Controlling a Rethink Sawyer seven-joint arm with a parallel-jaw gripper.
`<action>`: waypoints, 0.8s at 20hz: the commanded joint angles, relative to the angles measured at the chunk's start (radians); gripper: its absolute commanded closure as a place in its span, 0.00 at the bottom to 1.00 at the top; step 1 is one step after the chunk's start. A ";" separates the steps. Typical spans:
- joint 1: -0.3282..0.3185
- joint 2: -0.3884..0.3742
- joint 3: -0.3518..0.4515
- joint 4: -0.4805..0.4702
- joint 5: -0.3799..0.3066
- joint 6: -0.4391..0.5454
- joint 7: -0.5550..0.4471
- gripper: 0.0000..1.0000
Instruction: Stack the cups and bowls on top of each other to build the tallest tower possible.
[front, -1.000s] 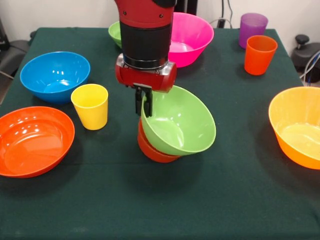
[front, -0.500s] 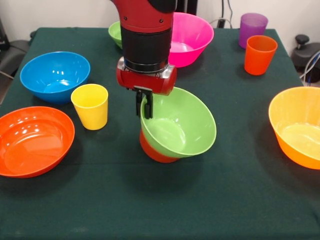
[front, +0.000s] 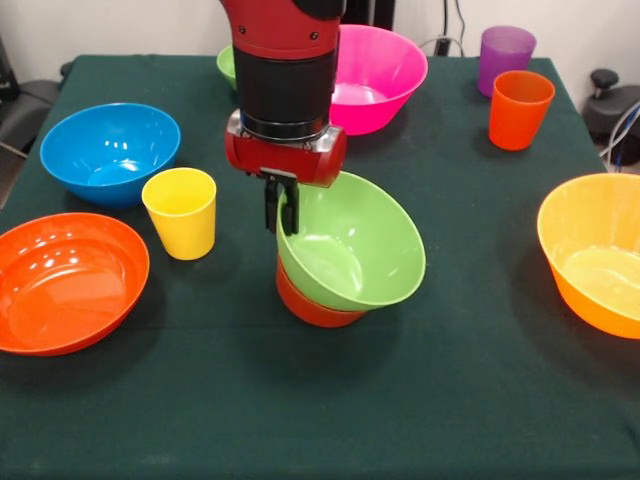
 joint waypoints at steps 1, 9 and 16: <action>-0.009 -0.013 0.071 0.086 -0.067 -0.069 -0.034 1.00; -0.004 -0.001 0.067 0.069 -0.069 -0.075 -0.039 1.00; -0.023 0.003 0.089 0.067 -0.062 -0.054 -0.066 1.00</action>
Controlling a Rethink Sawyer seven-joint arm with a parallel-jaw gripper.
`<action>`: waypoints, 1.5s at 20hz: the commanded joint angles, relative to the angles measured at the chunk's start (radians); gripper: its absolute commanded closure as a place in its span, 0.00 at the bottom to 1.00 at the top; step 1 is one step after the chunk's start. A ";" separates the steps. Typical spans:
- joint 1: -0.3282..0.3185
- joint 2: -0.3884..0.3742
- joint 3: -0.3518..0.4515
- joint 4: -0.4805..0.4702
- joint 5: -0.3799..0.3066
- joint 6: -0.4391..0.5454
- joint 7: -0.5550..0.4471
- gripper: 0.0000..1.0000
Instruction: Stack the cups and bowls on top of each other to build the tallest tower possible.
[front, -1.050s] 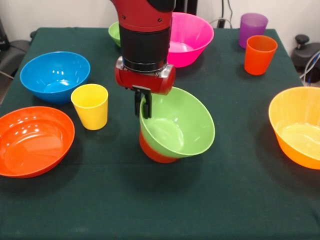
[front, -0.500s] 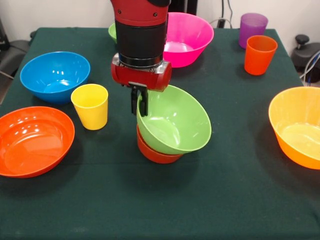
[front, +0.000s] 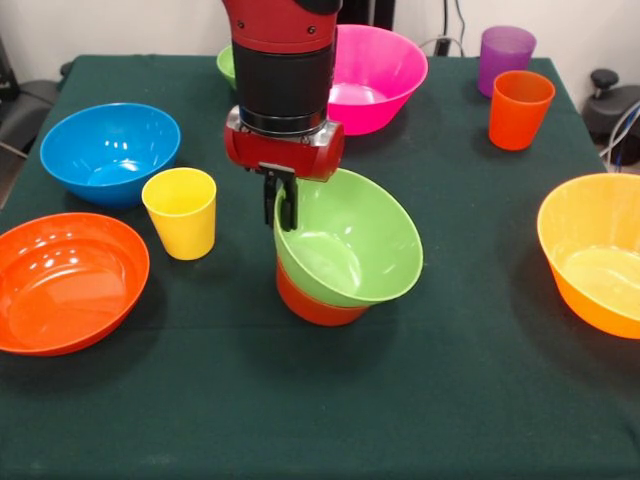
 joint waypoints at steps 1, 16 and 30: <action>-0.014 0.014 0.091 0.027 -0.062 -0.015 -0.068 1.00; -0.029 0.035 0.115 -0.031 -0.053 0.010 -0.089 0.00; -0.005 -0.012 0.106 0.020 -0.031 0.024 -0.026 0.00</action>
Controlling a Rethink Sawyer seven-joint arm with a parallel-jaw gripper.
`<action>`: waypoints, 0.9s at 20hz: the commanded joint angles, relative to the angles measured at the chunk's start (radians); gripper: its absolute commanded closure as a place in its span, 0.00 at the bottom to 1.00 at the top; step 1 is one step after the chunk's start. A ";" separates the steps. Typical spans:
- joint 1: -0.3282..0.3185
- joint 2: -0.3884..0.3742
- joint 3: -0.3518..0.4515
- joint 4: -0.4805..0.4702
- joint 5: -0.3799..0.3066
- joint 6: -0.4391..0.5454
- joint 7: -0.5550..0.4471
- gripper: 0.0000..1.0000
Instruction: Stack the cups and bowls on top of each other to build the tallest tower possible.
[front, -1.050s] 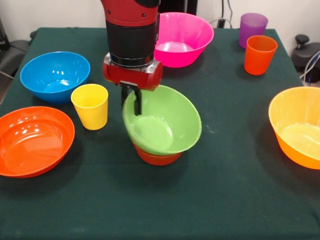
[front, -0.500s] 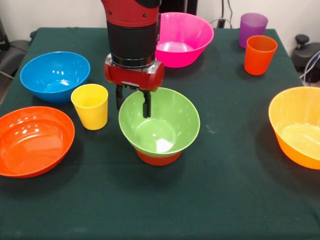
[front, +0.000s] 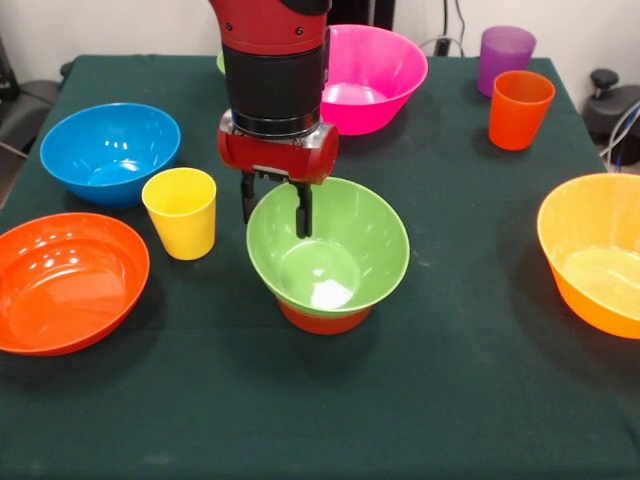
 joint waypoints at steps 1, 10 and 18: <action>0.028 -0.015 0.072 0.020 -0.027 0.031 -0.021 0.00; 0.034 -0.004 0.068 0.016 -0.033 0.021 -0.020 0.00; 0.017 -0.038 0.080 0.071 -0.029 0.013 -0.022 0.00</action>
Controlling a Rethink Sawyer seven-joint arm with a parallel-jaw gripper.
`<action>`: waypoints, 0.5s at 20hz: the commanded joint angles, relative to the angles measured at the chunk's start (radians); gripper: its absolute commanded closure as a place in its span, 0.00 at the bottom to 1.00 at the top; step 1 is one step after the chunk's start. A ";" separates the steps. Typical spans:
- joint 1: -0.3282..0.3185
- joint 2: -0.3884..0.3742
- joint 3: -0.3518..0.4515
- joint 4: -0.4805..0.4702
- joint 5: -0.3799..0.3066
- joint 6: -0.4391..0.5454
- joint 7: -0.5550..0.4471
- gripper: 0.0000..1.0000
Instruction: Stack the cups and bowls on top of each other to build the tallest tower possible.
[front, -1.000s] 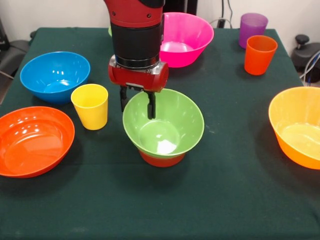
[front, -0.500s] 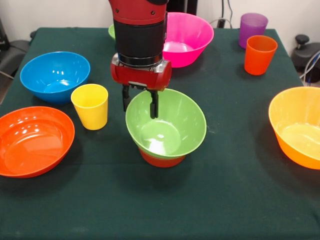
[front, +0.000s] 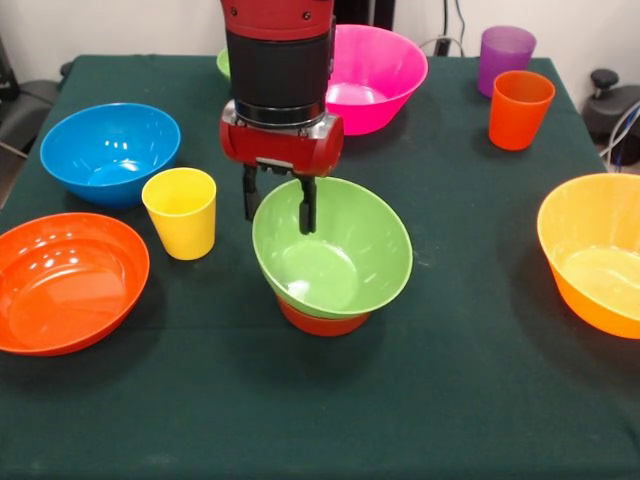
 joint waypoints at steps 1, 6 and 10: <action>0.006 -0.013 0.080 0.071 -0.029 0.013 -0.023 0.00; -0.010 -0.011 0.096 0.063 -0.023 0.021 -0.038 0.00; -0.006 -0.006 0.098 0.042 -0.016 0.047 -0.043 0.00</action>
